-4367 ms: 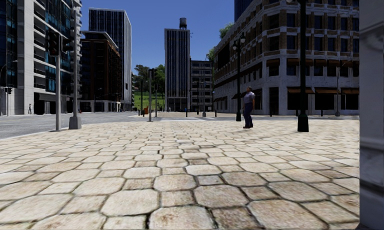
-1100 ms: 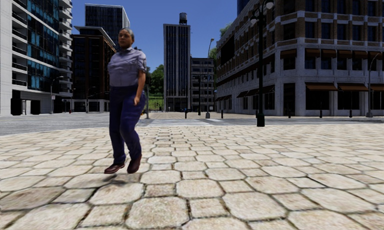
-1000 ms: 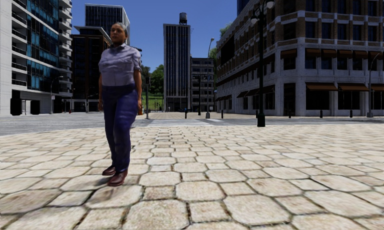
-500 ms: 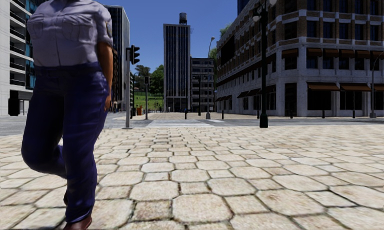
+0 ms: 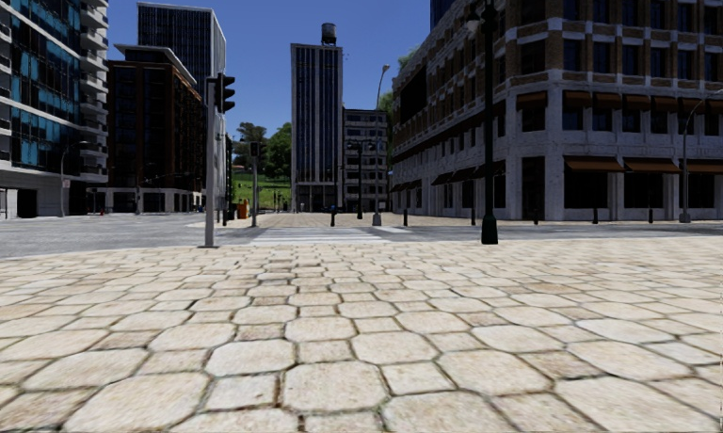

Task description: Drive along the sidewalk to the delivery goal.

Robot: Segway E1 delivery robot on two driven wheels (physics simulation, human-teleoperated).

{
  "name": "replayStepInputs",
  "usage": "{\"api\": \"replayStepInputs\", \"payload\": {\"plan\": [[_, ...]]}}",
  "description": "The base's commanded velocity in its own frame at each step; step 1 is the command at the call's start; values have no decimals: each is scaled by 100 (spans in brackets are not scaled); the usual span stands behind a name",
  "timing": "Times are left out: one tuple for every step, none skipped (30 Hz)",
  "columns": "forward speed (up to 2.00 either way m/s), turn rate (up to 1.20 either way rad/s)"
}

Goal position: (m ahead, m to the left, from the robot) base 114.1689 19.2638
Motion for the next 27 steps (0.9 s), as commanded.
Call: {"api": "replayStepInputs", "payload": {"plan": [[200, 0], [200, 0], [200, 0], [200, 7], [200, 28], [200, 28], [200, 44], [200, 49], [200, 50], [200, 50], [200, 50], [200, 50], [200, 50], [200, 50], [200, 50], [200, 50], [200, 50], [200, 50], [200, 43], [200, 0], [200, 0], [200, 0], [200, 0], [200, 0], [200, 0], [200, 0], [200, 0]]}}
